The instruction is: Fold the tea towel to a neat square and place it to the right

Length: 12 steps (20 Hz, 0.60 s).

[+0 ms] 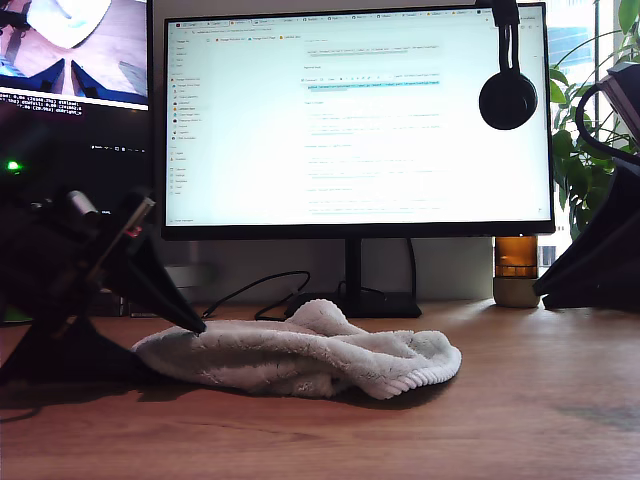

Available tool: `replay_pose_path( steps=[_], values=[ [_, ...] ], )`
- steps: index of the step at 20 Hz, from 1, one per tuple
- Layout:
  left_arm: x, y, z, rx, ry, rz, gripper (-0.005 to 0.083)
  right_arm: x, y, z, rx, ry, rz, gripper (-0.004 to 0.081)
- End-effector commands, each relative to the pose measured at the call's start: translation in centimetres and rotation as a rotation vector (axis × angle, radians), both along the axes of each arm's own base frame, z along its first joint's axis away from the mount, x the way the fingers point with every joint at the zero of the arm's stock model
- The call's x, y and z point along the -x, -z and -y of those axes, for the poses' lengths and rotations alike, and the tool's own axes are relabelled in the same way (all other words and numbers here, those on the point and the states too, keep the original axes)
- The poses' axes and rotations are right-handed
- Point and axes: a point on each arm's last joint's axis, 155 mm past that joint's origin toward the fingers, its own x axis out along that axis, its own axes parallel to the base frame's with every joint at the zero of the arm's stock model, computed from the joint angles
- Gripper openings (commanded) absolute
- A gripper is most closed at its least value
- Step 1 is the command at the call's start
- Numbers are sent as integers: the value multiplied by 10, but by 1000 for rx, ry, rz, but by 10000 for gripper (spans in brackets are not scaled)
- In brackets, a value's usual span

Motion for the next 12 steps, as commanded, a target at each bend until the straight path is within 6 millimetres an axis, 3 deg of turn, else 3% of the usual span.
replay_pose_path(
  steps=[1,3,5,7,12],
  values=[
    [-2,0,7,-2,11,4,476,0,-1,-2,1,-10,10,59],
    [-4,-6,15,3,29,20,370,1,-1,-3,2,-15,10,59],
    [-7,-15,24,19,52,44,149,2,-2,-6,2,-25,15,59],
    [-8,-33,38,73,95,56,-4,3,-5,-12,-2,-48,38,63],
    [-22,-79,63,159,151,120,-22,9,-7,-27,80,-155,177,184]
  ],
)
